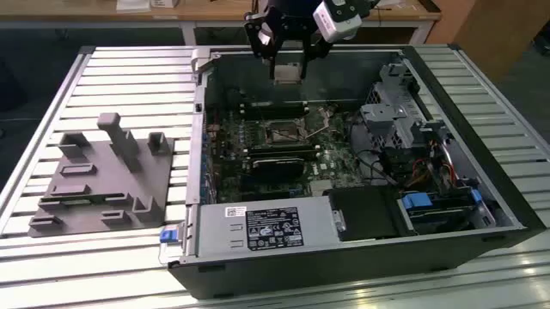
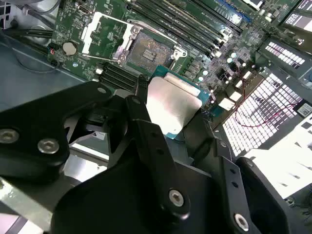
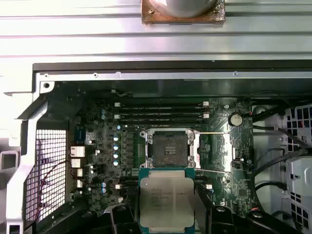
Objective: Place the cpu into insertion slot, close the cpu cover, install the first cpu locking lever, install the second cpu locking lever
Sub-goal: 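Place the cpu into insertion slot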
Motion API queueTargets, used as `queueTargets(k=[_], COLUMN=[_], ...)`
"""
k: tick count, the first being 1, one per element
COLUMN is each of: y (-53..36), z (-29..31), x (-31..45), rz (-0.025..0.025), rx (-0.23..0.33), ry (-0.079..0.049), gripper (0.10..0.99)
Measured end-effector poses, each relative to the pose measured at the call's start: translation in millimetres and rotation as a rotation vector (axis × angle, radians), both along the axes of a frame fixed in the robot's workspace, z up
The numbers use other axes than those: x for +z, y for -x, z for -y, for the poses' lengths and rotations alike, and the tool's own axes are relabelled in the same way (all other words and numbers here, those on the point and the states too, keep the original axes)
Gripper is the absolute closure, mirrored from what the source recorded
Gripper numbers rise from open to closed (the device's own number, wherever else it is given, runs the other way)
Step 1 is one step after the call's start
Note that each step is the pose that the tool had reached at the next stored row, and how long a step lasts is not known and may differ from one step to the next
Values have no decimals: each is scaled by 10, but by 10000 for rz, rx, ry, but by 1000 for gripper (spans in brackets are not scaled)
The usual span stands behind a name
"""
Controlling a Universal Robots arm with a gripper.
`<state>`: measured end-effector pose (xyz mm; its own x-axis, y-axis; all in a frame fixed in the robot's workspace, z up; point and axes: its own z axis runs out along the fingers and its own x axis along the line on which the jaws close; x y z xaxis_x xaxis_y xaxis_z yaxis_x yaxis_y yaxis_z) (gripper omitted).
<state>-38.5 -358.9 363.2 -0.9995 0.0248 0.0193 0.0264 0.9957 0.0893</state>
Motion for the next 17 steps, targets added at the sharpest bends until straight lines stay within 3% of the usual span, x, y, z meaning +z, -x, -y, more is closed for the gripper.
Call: queueTargets(k=[13,17], y=[0,1], z=[0,0], x=[-2,-40], rz=[7,142], rx=[1,0], ry=[1,0], gripper=[549,549])
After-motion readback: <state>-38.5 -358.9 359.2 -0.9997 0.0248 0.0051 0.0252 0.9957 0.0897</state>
